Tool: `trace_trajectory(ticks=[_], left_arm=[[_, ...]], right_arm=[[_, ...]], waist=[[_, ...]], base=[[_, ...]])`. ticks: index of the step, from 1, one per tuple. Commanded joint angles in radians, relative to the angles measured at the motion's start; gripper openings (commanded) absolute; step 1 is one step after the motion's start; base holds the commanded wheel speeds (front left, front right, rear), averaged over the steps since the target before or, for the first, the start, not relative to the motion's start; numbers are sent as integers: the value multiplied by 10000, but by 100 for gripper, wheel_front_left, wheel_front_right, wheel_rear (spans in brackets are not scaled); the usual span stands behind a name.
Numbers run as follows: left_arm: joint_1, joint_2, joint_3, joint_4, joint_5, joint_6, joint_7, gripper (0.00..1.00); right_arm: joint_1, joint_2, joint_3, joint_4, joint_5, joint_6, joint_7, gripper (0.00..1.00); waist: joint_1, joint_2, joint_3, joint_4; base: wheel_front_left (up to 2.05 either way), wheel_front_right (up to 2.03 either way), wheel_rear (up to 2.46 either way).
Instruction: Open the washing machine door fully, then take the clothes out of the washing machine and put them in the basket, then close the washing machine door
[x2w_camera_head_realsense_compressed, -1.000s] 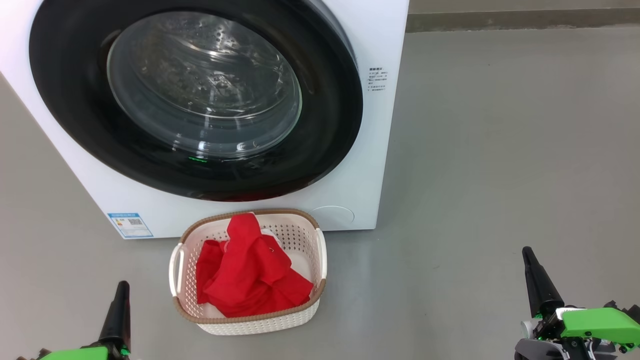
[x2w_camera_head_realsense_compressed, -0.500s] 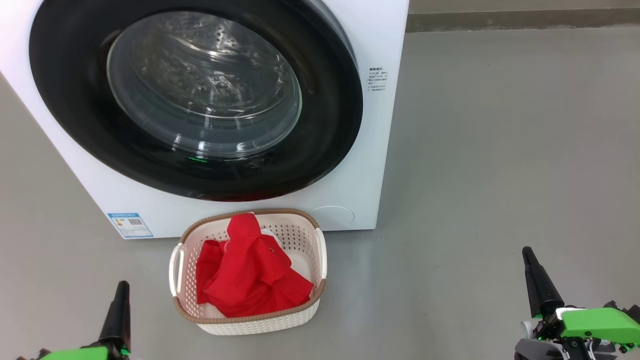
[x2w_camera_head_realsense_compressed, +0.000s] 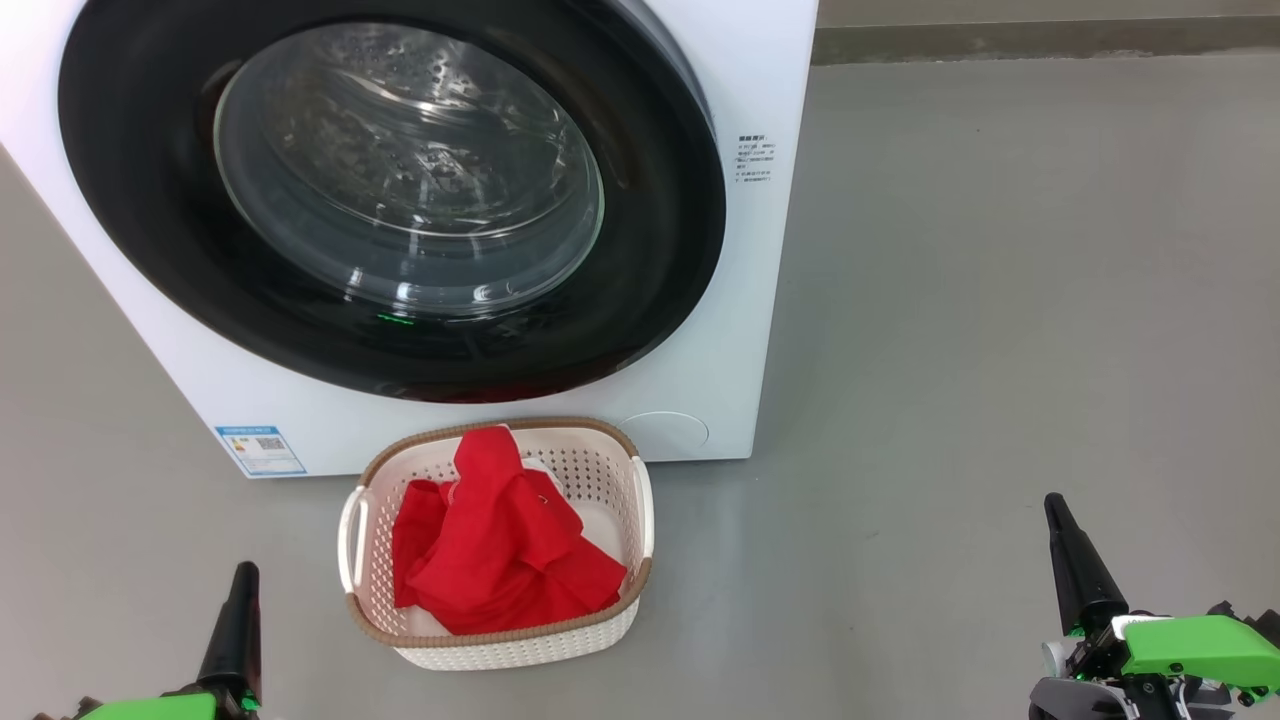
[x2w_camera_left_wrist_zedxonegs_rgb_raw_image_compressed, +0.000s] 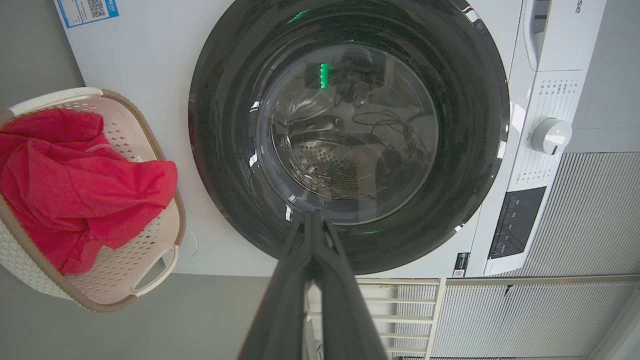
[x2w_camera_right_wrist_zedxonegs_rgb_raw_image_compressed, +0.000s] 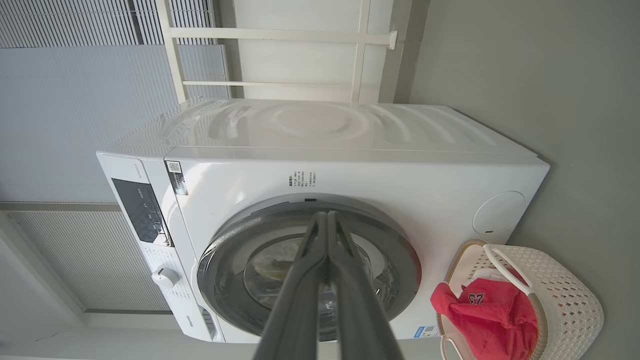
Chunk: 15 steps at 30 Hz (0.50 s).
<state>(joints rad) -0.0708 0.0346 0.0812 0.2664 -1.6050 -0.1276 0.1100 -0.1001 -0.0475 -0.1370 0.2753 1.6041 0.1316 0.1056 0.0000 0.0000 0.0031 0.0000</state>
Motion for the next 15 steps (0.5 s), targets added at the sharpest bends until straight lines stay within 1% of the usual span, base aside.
trace_trajectory(ticks=[1,15], left_arm=[[-372,156,326,-216,-36,-31,32,0],[-372,156,326,-216,-36,-31,32,0]], right_arm=[[-79,-28,221,-305,36,-9,85,0],[-79,-28,221,-305,36,-9,85,0]], waist=[[0,0,0,0],[0,0,0,0]], base=[[0,0,0],[0,0,0]])
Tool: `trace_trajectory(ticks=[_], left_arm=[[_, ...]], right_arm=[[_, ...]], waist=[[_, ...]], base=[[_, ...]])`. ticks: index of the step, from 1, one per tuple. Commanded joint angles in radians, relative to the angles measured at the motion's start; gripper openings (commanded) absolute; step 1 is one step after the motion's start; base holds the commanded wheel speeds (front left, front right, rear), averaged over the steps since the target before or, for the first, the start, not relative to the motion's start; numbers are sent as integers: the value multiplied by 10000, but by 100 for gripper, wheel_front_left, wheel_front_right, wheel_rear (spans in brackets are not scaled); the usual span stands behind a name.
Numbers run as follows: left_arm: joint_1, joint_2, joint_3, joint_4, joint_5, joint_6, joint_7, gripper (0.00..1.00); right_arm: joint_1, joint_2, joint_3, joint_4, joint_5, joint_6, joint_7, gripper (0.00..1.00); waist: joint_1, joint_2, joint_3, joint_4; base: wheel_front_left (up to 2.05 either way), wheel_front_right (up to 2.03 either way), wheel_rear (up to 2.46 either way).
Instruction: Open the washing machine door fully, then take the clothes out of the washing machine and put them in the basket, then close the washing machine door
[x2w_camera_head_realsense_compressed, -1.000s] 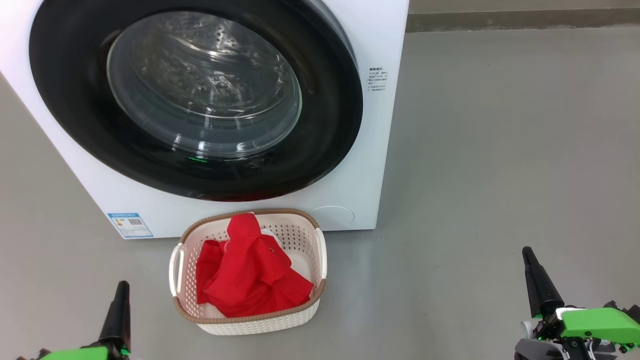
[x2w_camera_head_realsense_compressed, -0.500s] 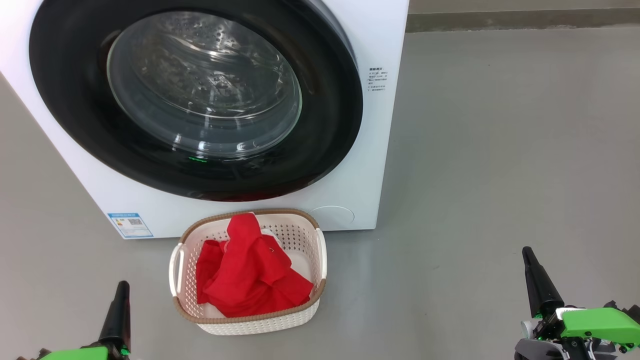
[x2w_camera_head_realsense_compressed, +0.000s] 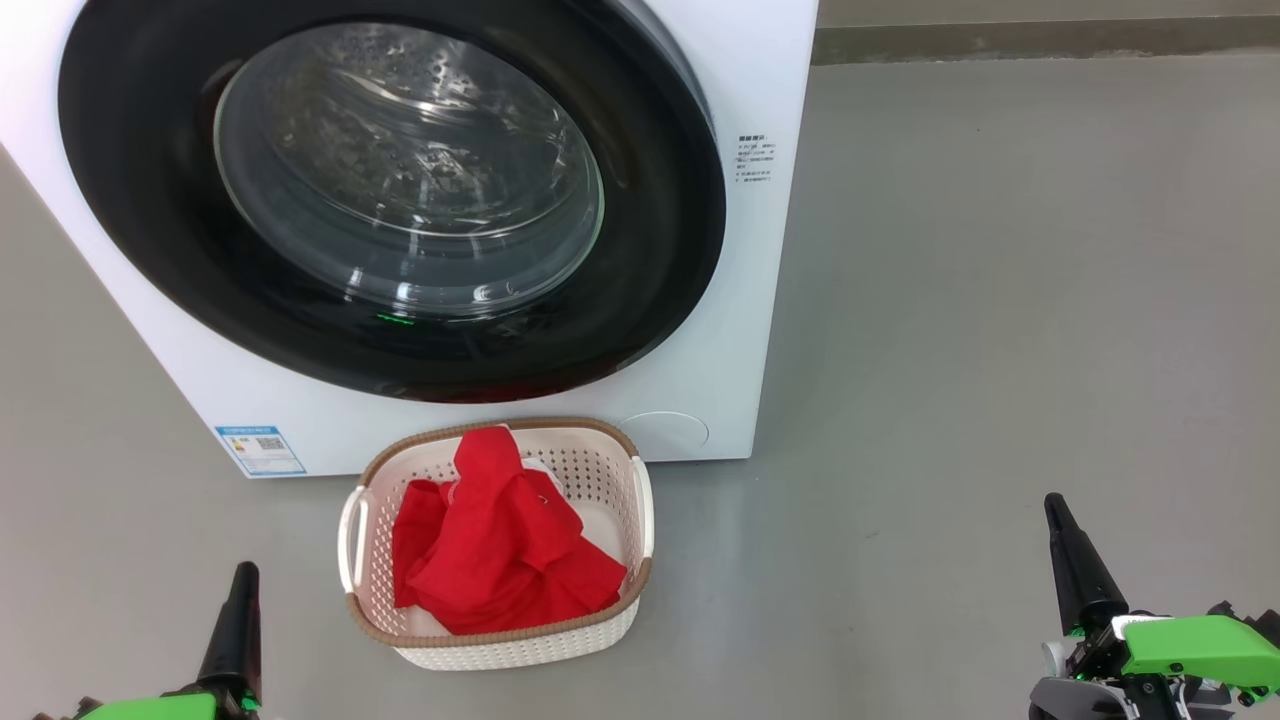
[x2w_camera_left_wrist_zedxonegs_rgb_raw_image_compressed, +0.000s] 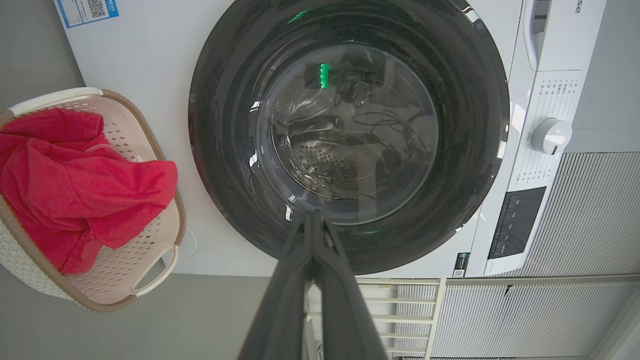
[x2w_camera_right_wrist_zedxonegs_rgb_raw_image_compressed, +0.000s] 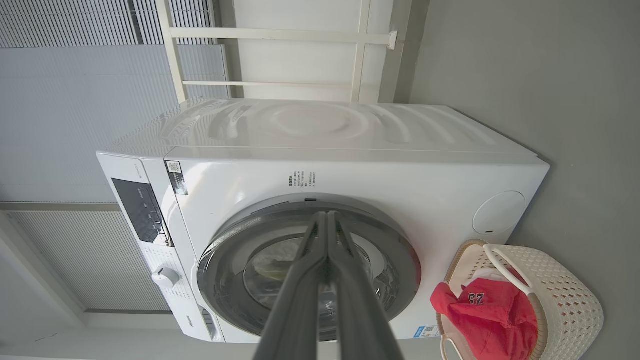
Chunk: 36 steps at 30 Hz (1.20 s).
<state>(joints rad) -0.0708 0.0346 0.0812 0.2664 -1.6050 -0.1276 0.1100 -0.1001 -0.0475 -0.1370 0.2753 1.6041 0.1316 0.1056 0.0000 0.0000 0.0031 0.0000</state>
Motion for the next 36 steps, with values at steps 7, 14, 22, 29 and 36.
trace_trajectory(ticks=[7,14,22,29,36], left_arm=[[-372,156,325,-216,-36,-31,32,0],[-372,156,325,-216,-36,-31,32,0],[-371,156,325,-216,-37,-31,32,0],[-371,156,325,-216,-37,-31,32,0],[-371,156,325,-216,-37,-31,32,0]], right_arm=[[-79,-28,221,-305,35,-9,86,0],[-79,-28,222,-305,37,-9,85,0],[-79,-28,224,-305,38,-9,83,0],[-79,-28,225,-305,39,-9,82,0],[-78,-28,226,-305,40,-9,82,0]], waist=[[0,0,0,0],[0,0,0,0],[0,0,0,0],[0,0,0,0],[0,0,0,0]], base=[[0,0,0],[0,0,0],[0,0,0],[0,0,0],[0,0,0]])
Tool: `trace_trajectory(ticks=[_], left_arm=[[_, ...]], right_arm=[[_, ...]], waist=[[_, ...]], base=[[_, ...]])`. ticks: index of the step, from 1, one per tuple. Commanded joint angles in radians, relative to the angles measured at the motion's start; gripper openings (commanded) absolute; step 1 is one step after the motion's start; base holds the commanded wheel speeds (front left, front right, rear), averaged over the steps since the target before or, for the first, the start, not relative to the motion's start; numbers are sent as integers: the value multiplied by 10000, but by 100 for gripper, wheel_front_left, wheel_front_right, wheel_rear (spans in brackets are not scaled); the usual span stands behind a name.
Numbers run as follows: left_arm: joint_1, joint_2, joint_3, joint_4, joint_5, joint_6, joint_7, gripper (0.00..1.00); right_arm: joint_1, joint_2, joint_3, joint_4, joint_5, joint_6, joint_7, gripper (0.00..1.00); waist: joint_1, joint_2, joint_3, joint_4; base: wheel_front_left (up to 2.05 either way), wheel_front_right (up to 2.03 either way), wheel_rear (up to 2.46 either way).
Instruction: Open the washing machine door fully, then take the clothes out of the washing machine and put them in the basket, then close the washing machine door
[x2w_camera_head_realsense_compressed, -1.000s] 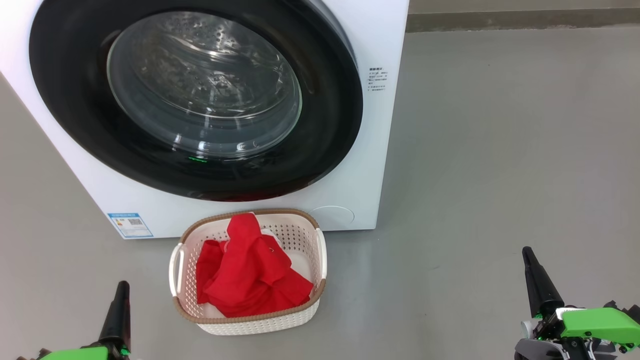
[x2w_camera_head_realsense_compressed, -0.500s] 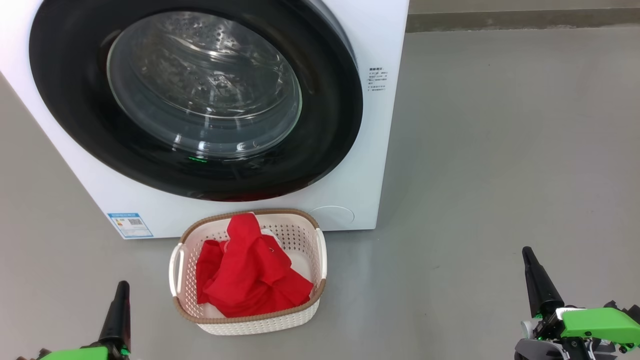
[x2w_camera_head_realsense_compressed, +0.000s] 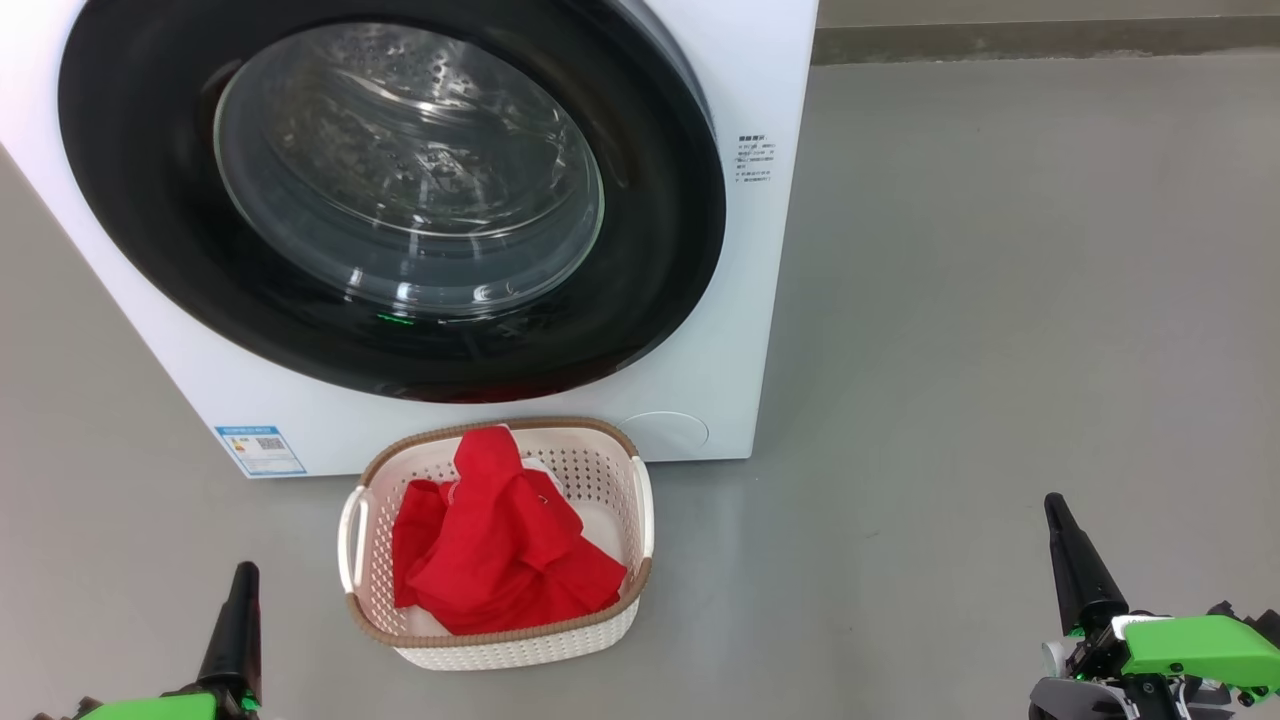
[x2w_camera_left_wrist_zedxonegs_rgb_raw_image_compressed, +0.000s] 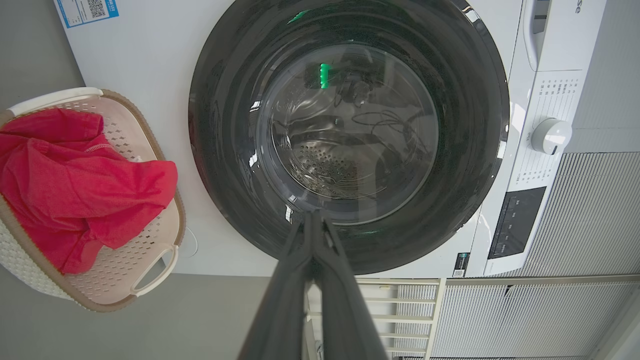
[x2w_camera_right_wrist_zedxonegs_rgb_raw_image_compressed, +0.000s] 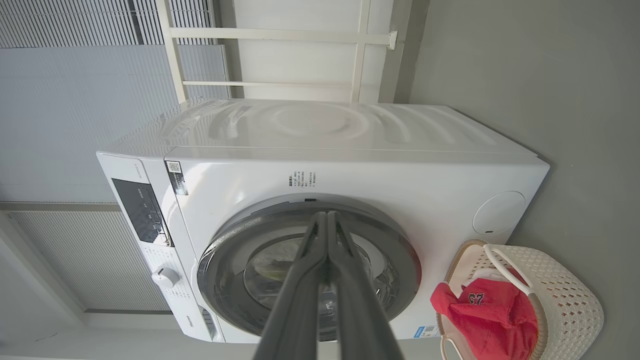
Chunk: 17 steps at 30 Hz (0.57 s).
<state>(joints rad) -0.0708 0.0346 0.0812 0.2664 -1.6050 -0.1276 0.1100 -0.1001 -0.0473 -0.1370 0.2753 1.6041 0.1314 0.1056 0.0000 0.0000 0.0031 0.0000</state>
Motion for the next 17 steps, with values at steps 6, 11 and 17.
trace_trajectory(ticks=[6,11,17], left_arm=[[-371,156,325,-216,-37,-31,32,0],[-371,156,325,-216,-37,-31,32,0],[-371,156,325,-216,-37,-31,31,0]], right_arm=[[-78,-30,227,-305,41,-7,81,0],[-78,-30,227,-305,41,-7,81,0],[-78,-30,228,-305,42,-7,80,0]], waist=[[0,0,0,0],[0,0,0,0],[0,0,0,0]], base=[[0,0,0],[0,0,0],[0,0,0]])
